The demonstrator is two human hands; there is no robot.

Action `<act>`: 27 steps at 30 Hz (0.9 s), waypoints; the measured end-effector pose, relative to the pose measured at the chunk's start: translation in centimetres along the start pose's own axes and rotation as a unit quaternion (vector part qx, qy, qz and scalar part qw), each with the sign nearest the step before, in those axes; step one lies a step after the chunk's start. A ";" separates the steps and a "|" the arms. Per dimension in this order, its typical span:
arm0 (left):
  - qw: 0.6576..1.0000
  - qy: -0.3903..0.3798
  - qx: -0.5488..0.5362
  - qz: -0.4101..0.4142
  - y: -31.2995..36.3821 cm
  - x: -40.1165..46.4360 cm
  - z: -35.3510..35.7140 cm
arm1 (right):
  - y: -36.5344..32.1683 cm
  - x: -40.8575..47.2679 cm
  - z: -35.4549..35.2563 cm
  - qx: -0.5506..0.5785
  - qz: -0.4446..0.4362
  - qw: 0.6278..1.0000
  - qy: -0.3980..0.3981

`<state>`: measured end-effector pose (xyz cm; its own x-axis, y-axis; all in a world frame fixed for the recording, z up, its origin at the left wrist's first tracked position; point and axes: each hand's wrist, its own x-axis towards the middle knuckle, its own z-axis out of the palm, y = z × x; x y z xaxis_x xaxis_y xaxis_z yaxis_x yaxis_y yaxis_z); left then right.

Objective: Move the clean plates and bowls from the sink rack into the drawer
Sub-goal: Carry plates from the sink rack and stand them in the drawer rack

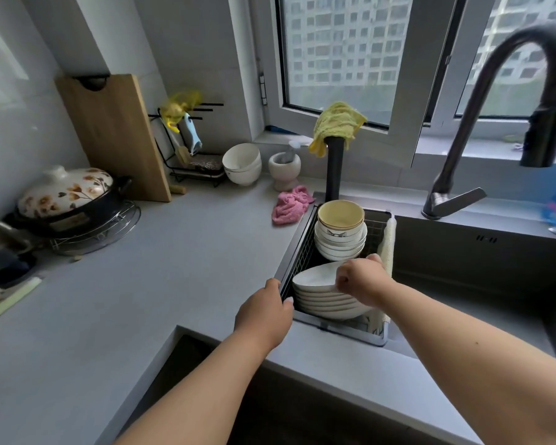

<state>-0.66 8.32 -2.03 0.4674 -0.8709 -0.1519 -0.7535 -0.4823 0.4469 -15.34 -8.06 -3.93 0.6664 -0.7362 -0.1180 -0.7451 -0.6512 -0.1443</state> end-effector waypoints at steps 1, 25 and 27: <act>1.000 -0.002 0.000 -0.001 0.1 0.2 0.1 | 0.2 0.1 -0.2 0.010 -0.012 1.000 0.009; 0.867 0.146 -0.391 -0.274 3.3 -8.2 0.8 | -4.7 -6.1 -11.1 0.058 -0.385 0.895 0.219; 0.725 0.169 -0.580 -0.330 2.9 -9.9 -0.1 | -6.7 -7.4 -10.7 0.059 -0.435 0.879 0.184</act>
<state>-7.43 15.56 0.86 0.7834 -0.3194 -0.5331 0.4908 -0.2083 0.8460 -15.60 -0.17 8.40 0.9115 0.0076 0.4112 0.0653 -0.9898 -0.1265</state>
